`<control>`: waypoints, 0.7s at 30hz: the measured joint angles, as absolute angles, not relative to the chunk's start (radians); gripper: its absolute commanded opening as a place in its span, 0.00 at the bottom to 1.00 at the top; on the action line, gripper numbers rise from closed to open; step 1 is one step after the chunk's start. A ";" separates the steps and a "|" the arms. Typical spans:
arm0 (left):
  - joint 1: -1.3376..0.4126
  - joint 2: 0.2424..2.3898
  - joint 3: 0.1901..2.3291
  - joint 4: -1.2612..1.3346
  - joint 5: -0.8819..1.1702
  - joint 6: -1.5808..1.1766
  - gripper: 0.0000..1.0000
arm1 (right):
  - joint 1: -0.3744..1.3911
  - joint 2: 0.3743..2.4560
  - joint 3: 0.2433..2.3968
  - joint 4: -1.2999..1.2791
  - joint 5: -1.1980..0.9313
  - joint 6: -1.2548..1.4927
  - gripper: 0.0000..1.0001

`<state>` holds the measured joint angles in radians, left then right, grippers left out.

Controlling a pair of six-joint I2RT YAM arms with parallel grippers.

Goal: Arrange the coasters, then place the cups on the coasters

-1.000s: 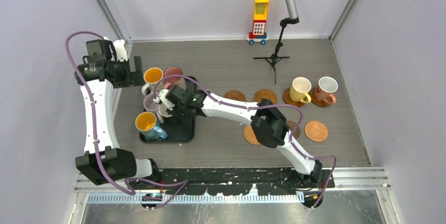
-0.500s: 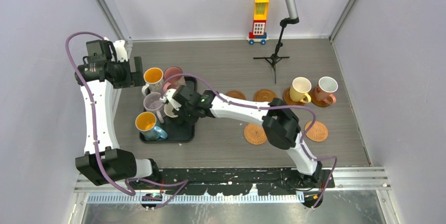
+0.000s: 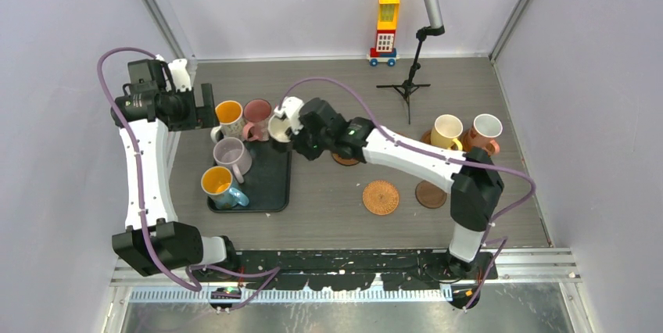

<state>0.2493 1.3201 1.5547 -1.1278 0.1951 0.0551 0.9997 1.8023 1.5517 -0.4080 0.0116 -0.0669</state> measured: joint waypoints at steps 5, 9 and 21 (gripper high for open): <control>0.249 1.343 1.565 -1.131 0.212 0.056 1.00 | 0.858 1.724 1.453 -0.430 -0.008 -0.076 0.00; 0.249 1.360 1.568 -1.135 0.222 0.060 1.00 | 0.727 1.641 1.348 -0.446 -0.031 -0.083 0.00; 0.249 1.430 1.631 -1.176 0.256 0.065 1.00 | 0.399 1.412 1.101 -0.534 -0.075 -0.138 0.00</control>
